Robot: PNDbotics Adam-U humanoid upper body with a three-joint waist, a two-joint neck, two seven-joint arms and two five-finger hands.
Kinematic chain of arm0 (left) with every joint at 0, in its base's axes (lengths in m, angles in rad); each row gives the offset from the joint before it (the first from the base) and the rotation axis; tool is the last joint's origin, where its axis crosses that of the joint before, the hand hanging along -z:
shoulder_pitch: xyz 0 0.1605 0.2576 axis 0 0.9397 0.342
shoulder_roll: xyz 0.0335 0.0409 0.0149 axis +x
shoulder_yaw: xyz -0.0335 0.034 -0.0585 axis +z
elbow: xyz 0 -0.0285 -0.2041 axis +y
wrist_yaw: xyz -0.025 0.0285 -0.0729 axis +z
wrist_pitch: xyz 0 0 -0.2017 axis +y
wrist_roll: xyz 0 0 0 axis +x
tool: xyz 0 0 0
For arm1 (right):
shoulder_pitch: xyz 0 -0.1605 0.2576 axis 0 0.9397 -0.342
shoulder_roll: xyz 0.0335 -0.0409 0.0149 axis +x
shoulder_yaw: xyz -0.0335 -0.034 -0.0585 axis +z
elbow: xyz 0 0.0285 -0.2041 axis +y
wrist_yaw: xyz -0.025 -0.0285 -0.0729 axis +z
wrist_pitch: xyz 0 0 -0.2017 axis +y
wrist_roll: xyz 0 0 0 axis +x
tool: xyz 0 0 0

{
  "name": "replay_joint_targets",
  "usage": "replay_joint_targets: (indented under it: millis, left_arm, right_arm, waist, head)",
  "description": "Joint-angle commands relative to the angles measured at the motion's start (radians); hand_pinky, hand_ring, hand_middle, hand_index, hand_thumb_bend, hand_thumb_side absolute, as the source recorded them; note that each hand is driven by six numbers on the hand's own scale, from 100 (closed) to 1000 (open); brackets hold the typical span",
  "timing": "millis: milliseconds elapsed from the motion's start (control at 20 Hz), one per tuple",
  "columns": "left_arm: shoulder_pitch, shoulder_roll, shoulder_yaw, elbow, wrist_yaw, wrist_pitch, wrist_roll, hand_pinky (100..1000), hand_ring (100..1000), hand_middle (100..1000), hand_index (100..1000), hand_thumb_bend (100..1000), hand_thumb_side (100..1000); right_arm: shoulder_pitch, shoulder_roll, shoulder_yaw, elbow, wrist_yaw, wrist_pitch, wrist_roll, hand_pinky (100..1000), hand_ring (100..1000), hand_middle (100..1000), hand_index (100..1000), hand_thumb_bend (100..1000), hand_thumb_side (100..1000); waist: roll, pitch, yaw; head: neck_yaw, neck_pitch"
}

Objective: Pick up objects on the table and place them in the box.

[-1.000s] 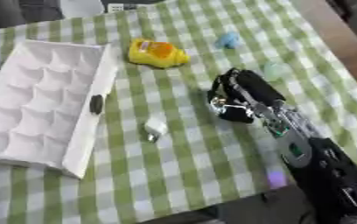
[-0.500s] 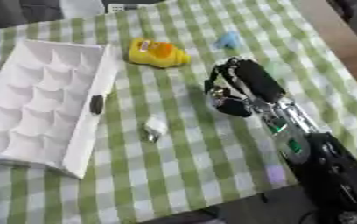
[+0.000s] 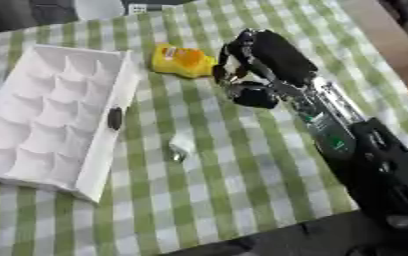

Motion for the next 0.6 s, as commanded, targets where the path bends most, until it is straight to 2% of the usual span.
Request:
replay_joint_targets:
  millis: [50, 300, 600]
  left_arm:
    - [-0.004, 0.011, -0.002, -0.01, 0.004, 0.0, -0.006, 751, 631, 908, 865, 252, 911]
    - [-0.006, 0.01, -0.005, -0.012, 0.004, 0.001, -0.009, 751, 631, 907, 865, 255, 909]
    - [-0.01, 0.008, -0.014, -0.014, 0.003, 0.004, -0.018, 751, 631, 908, 865, 261, 909]
  right_arm:
    - [-0.034, -0.034, 0.009, -0.023, -0.016, -0.017, 0.017, 100, 100, 100, 170, 100, 118]
    - [-0.065, -0.034, 0.026, -0.014, -0.014, -0.041, 0.031, 100, 100, 100, 169, 100, 100]
    - [-0.113, -0.035, 0.049, -0.01, -0.004, -0.074, 0.041, 100, 100, 100, 168, 100, 100]
  waist:
    - [-0.024, -0.039, 0.006]
    - [-0.035, -0.039, 0.025]
    - [-0.066, -0.041, 0.073]
  head:
    - [-0.005, -0.002]
    - [-0.011, -0.002]
    - [-0.019, -0.002]
